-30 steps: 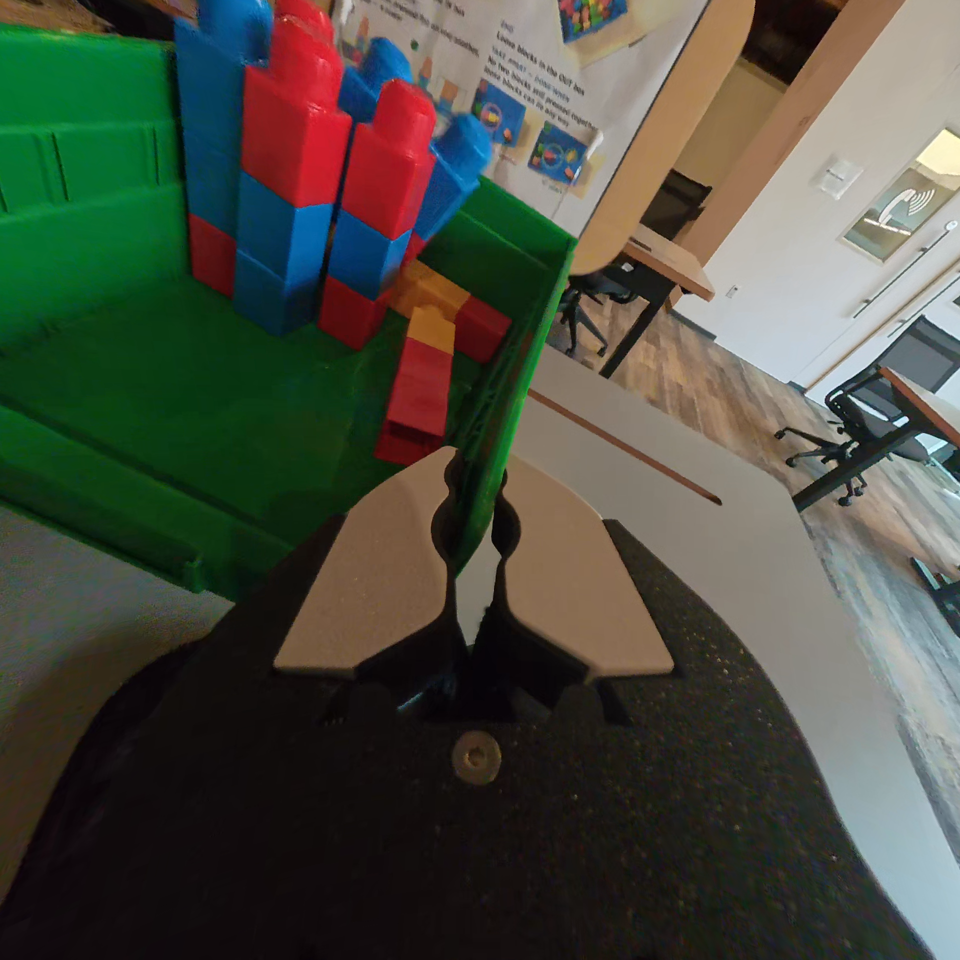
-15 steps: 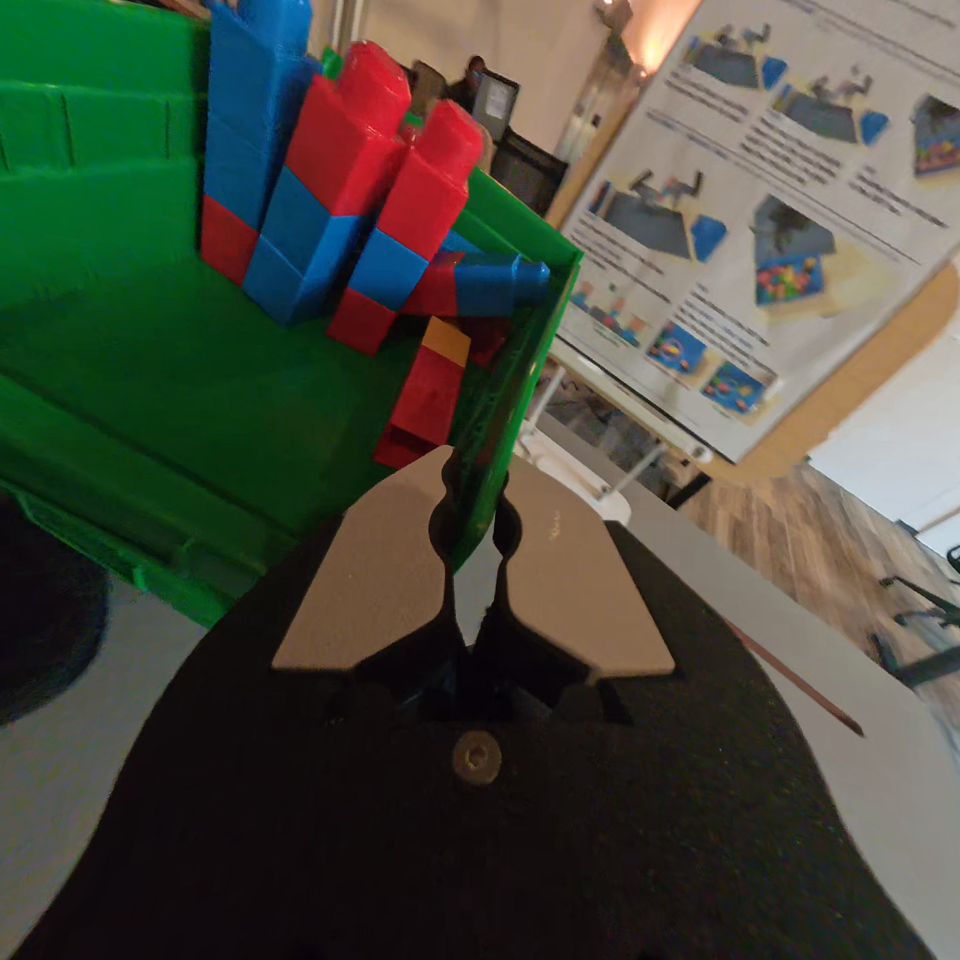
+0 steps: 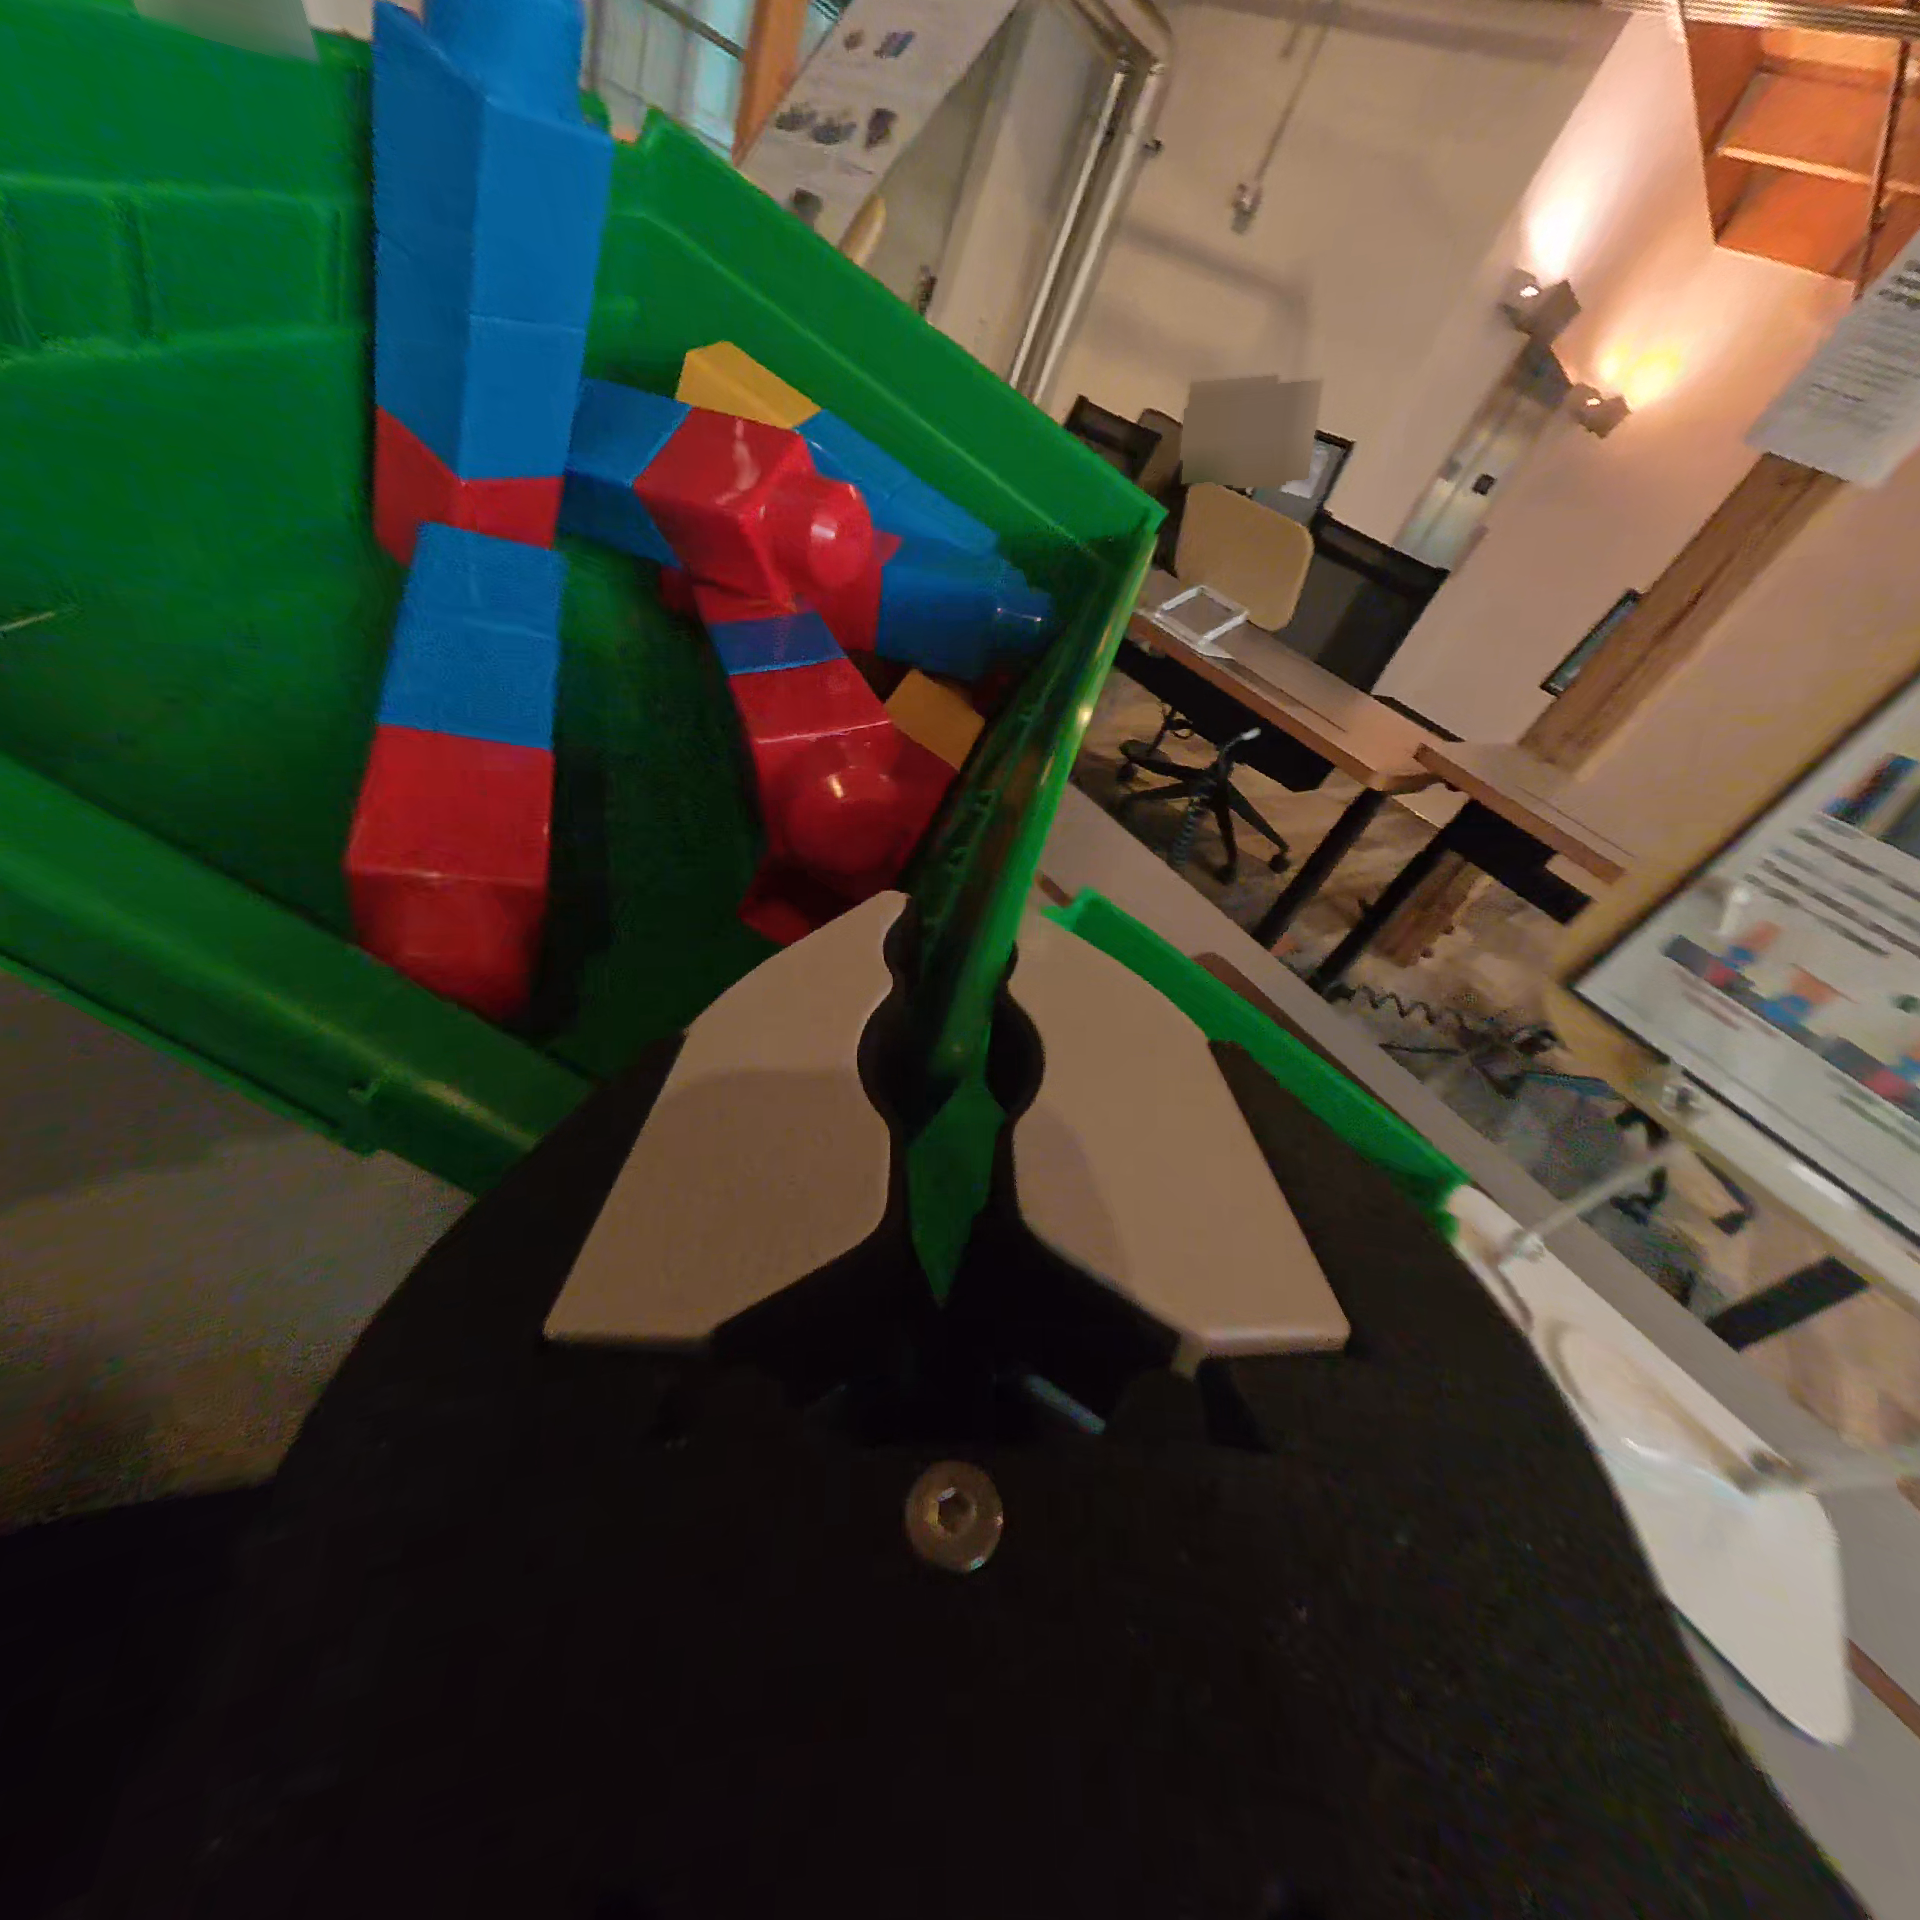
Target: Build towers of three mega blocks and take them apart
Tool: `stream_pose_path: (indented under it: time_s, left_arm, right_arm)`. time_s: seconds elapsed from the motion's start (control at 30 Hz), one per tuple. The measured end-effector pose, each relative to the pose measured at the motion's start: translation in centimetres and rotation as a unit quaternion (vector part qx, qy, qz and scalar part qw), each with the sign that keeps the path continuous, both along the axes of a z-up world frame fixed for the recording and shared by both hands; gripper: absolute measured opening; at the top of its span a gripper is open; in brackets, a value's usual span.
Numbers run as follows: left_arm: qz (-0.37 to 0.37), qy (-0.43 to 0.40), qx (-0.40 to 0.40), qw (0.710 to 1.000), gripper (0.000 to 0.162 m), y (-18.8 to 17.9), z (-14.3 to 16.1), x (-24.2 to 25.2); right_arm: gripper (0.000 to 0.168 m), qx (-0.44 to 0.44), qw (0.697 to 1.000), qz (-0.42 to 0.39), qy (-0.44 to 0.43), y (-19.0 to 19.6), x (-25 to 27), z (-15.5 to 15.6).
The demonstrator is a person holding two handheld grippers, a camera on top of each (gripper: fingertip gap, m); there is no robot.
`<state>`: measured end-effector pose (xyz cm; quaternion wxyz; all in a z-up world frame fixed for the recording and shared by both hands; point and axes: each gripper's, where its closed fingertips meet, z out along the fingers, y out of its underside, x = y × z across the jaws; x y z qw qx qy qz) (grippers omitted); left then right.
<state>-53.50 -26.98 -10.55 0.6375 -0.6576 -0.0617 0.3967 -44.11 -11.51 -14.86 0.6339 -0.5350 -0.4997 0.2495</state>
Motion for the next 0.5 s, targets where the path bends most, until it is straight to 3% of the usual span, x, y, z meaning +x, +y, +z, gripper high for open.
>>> stream_pose_path:
  time_s: [0.5]
  left_arm:
    - [0.083,-0.055,-0.004,0.995,0.004,-5.8,-6.3,-7.8]
  right_arm:
    - [0.01,-0.014,0.997,0.053,-0.05,-5.0,-8.6,-6.8]
